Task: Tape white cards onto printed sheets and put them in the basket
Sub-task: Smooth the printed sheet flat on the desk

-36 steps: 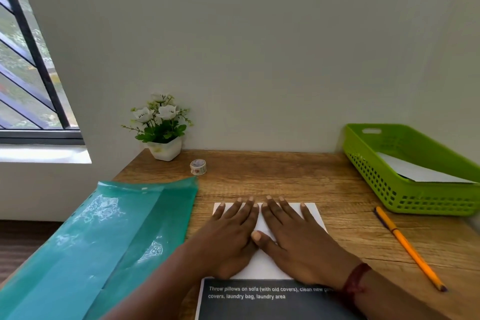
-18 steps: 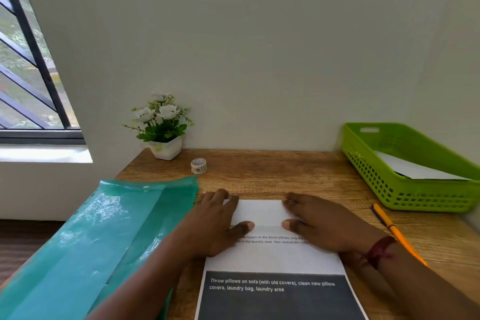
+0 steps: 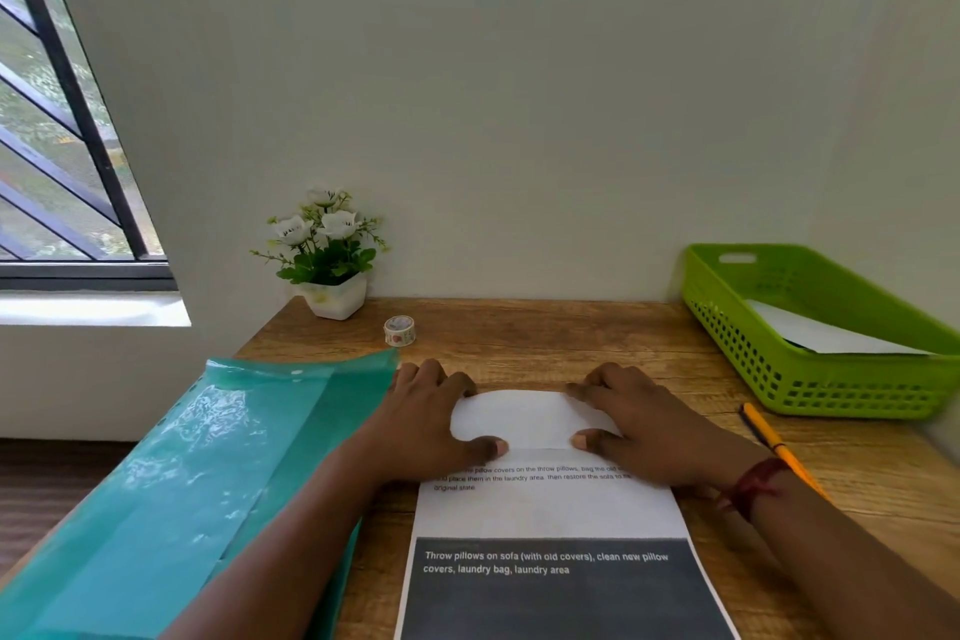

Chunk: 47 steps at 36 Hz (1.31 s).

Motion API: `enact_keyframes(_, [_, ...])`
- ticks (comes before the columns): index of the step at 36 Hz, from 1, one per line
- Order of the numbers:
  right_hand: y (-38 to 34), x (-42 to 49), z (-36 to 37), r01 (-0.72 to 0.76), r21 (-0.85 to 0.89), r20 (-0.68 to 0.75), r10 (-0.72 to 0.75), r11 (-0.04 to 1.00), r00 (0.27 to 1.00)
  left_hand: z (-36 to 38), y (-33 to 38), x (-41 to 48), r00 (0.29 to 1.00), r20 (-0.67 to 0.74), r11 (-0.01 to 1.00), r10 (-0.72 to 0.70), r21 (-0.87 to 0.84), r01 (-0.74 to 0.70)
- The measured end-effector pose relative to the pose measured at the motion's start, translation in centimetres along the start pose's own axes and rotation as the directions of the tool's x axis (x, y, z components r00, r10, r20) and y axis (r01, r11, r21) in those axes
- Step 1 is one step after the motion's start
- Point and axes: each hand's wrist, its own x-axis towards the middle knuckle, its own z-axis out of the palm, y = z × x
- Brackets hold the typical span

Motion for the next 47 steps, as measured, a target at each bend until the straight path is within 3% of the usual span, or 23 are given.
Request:
enact_keyframes(5, [0.6,0.1,0.3,0.011,0.038,-0.051,-0.009,0.999,0.999,-0.2,0.2,-0.1,0.996,-0.082,0.997,0.039,-0.060,-0.044])
enact_keyframes(12, [0.8,0.2,0.1,0.061,0.177,-0.229,-0.019,0.982,0.973,-1.3,1.0,-0.7,0.993,-0.111,0.968,0.051,-0.239,-0.076])
enact_keyframes(17, [0.8,0.3,0.0,0.134,0.200,-0.388,-0.047,0.971,0.920,-2.0,1.1,-0.8,0.973,-0.231,0.944,0.014,-0.319,-0.089])
enact_keyframes(24, [-0.1,0.1,-0.7,0.151,0.155,-0.551,-0.042,0.976,0.834,-2.5,1.4,-1.2,0.922,-0.386,0.928,-0.009,-0.346,-0.136])
enact_keyframes(28, [-0.5,0.1,-0.8,0.186,0.095,-0.583,-0.096,0.978,0.807,-2.5,1.3,-1.2,0.914,-0.400,0.950,0.069,-0.254,-0.183])
enact_keyframes(35, [-0.9,-0.1,-0.4,0.168,0.006,-0.473,-0.145,0.986,0.869,-1.7,1.6,-1.2,0.940,-0.312,0.963,0.139,-0.180,-0.202])
enact_keyframes(41, [-1.5,-0.9,-0.6,0.088,-0.020,-0.197,-0.090,0.996,0.976,-0.8,1.5,-1.0,0.970,-0.183,0.984,0.162,-0.047,-0.174])
enact_keyframes(47, [-2.6,-1.2,-1.0,0.037,-0.078,-0.052,-0.041,0.996,0.998,-0.5,1.7,-0.9,0.983,-0.053,0.984,0.178,-0.017,-0.179])
